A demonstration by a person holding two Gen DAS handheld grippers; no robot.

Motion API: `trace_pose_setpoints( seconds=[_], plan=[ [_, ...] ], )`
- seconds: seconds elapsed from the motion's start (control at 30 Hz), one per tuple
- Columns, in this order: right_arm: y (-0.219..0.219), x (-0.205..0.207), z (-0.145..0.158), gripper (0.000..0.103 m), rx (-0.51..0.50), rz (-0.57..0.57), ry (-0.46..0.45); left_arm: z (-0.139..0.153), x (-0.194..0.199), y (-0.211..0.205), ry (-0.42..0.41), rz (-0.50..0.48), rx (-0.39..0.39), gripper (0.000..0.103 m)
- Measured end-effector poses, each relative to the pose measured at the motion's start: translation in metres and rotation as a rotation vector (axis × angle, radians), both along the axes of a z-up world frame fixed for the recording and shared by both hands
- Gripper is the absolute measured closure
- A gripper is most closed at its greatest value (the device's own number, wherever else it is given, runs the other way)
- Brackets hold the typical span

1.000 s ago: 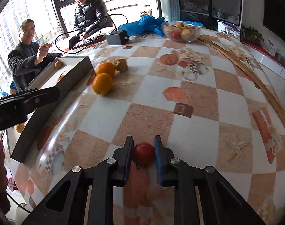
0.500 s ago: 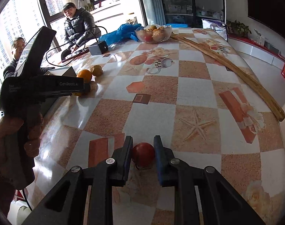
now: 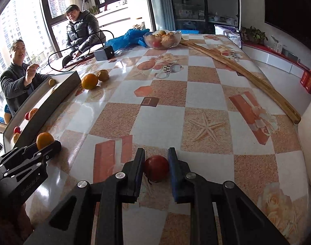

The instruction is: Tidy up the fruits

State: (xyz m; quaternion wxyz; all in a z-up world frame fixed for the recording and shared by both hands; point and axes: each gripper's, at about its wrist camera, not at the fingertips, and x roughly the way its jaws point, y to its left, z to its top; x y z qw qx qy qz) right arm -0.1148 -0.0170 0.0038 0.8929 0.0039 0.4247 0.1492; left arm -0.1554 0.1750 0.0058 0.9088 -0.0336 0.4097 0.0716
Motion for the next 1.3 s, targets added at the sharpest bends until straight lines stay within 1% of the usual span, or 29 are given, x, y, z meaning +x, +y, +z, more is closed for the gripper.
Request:
trace_pose_setpoints(
  seconds=[0.07, 0.23, 0.37, 0.53, 0.67, 0.8, 1.1, 1.3],
  plan=[
    [0.0012, -0.0001, 0.0000, 0.080, -0.008, -0.001, -0.003, 0.0002, 0.0025, 0.0038, -0.002, 0.000, -0.023, 0.067],
    [0.0058, -0.0003, -0.0003, 0.080, -0.040, -0.004, -0.011, -0.0002, 0.0009, -0.0005, -0.007, -0.010, -0.008, 0.067],
    [0.0057, -0.0003, -0.0004, 0.080, -0.039, -0.005, -0.011, -0.0007, -0.0010, -0.0007, -0.009, -0.012, -0.012, 0.067],
    [0.0052, -0.0001, -0.0004, 0.080, -0.038, -0.003, -0.011, -0.0008, -0.0008, -0.0024, -0.003, -0.003, 0.012, 0.066],
    [0.0046, 0.0000, -0.0003, 0.080, -0.034, -0.005, -0.010, -0.0009, -0.0021, 0.0006, 0.001, 0.001, -0.004, 0.067],
    [0.0026, -0.0003, -0.0002, 0.080, -0.023, -0.010, -0.009, -0.0012, -0.0029, -0.0016, -0.006, 0.003, 0.004, 0.066],
    [0.0026, -0.0001, -0.0002, 0.080, -0.021, -0.011, -0.008, -0.0010, -0.0038, -0.0015, -0.007, 0.003, -0.004, 0.066],
    [0.0025, -0.0001, 0.0000, 0.080, -0.021, -0.010, -0.008, 0.0004, 0.0031, -0.0004, 0.012, -0.003, -0.009, 0.066]
  ],
)
